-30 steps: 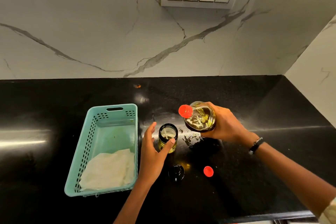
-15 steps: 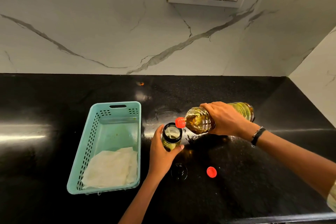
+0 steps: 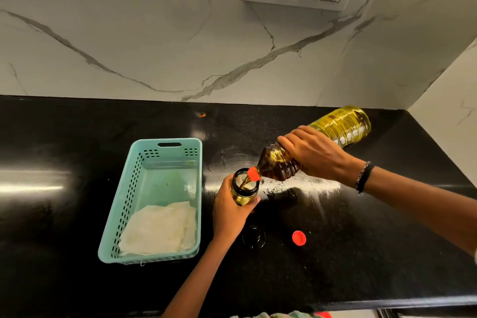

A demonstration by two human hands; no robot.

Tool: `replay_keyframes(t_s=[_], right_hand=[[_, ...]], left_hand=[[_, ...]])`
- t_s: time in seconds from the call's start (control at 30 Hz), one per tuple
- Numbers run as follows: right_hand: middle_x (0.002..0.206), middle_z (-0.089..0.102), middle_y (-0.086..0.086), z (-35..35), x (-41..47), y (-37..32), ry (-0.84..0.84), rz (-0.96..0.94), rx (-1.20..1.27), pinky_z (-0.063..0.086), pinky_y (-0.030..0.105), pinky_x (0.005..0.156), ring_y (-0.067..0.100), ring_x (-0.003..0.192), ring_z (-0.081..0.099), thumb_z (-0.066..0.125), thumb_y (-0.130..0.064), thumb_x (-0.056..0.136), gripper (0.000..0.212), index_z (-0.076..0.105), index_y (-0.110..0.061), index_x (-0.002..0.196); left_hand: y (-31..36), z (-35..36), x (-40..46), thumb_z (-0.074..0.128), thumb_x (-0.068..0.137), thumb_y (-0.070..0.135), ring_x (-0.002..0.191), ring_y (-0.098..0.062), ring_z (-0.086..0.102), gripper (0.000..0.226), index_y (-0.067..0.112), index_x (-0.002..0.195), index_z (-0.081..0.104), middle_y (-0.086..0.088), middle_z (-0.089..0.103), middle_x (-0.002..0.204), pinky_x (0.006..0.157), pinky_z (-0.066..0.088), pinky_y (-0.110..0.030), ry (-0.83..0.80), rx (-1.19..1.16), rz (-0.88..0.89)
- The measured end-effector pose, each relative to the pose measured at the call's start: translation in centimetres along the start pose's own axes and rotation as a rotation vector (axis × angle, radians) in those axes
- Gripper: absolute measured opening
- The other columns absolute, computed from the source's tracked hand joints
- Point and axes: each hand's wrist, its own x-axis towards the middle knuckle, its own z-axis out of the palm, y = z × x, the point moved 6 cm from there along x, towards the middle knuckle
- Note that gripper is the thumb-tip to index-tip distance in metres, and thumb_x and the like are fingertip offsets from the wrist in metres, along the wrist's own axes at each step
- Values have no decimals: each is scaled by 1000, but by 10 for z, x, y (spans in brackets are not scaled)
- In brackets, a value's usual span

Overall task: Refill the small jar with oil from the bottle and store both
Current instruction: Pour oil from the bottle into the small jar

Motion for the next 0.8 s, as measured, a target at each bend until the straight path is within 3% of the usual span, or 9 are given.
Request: replay_keyframes(t_s=[0.17,0.3,0.5,0.67,0.8], right_hand=[[99,67,15,-11,8,-4,8,-47,-143,50,42,88,31,89,65,57,-9,80,32,54,-5,112],[99,67,14,-15,14,-9,25,-91,-238,49,41,90,30,90,65,42,-7,86,28,54,-6,111],[100,68,13,-21,19,-17,19,-137,-340,50,38,91,28,92,66,11,-1,86,50,55,-6,111],[103,68,14,-24,19,-23,45,-182,-377,48,38,96,29,95,65,8,-1,84,54,54,-5,113],[102,69,12,-29,19,-26,89,-202,-381,49,37,95,28,94,67,10,0,84,54,57,-7,109]], left_hand=[[0,-1,0,85,63,33,103,-9,60,63,25,116,52,9,63,109,85,53,-31,18,2,17],[2,-1,-1,84,64,33,101,-9,59,60,24,114,52,9,62,108,82,50,-24,15,1,24],[5,-1,-2,83,65,33,98,-6,58,57,23,112,52,10,61,106,75,42,-11,9,-7,32],[6,-2,-2,83,66,33,97,-6,59,56,23,112,53,8,63,106,74,42,-10,12,-21,39],[4,-1,-1,83,65,33,97,-8,60,56,21,112,53,7,63,106,77,45,-18,8,-19,41]])
